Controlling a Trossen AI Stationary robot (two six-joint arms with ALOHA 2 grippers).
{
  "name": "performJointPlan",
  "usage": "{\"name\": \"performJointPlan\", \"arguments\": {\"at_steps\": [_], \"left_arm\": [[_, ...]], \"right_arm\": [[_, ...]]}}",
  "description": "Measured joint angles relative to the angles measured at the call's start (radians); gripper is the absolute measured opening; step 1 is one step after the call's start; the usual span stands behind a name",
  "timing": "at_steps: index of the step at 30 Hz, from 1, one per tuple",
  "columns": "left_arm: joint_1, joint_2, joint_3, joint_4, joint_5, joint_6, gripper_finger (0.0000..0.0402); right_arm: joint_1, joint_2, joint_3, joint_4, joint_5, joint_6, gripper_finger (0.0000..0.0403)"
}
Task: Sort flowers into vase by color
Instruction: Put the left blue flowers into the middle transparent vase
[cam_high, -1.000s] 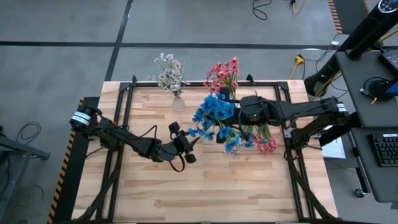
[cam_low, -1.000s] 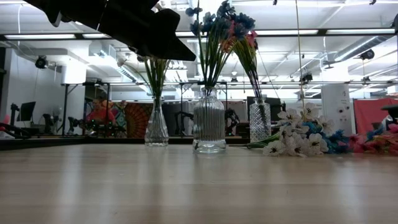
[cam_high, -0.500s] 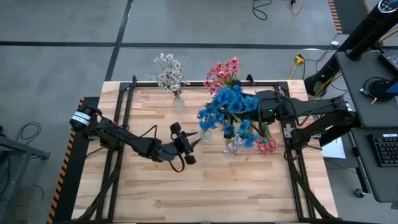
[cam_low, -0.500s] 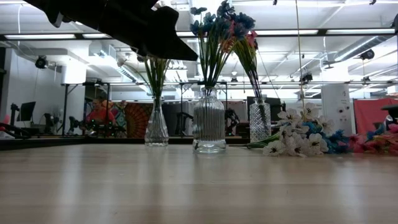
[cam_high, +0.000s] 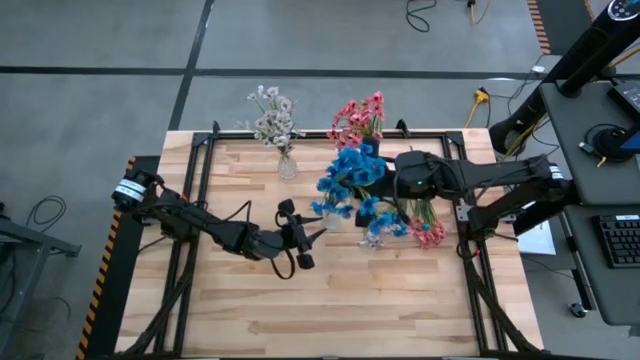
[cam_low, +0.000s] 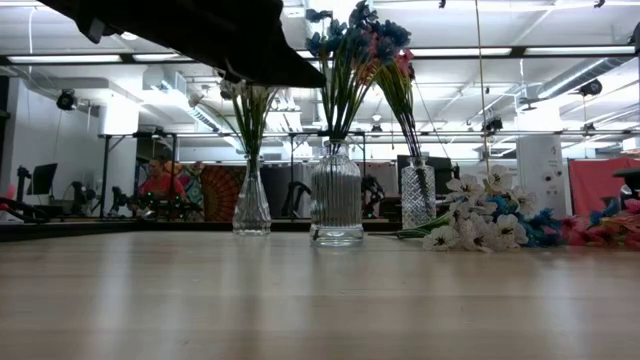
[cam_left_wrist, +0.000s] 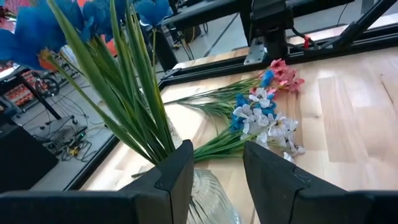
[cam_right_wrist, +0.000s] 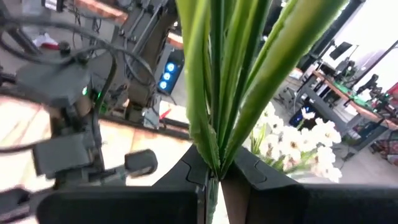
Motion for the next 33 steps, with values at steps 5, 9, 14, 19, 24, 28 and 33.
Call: {"name": "performJointPlan", "arguments": {"at_steps": [5,9,14,19,24,28,33], "left_arm": [[0.000,0.000,0.000,-0.001,-0.001,0.000,0.0124],[0.000,0.000,0.000,-0.005,-0.001,0.000,0.0124],[0.000,0.000,0.000,-0.006,-0.001,0.000,0.0124],[0.000,0.000,0.000,-0.008,-0.002,0.000,0.0124],[0.000,0.000,0.000,-0.008,-0.002,-0.002,0.0124],[0.000,0.000,0.000,-0.008,-0.002,-0.003,0.0124],[0.000,0.000,0.000,-0.008,-0.003,-0.004,0.0124]], "right_arm": [[-0.006,0.044,0.000,-0.002,0.000,-0.001,0.0018],[-0.019,0.069,0.000,0.009,0.001,-0.004,0.0018],[-0.020,0.078,0.000,0.056,0.003,-0.045,0.0018],[-0.019,0.078,0.000,0.074,0.010,-0.063,0.0018],[-0.023,0.075,0.001,0.121,0.027,-0.106,0.0018],[-0.032,0.081,0.003,0.127,0.029,-0.126,0.0018],[-0.032,0.063,0.020,0.126,0.024,-0.106,0.0018]]}}
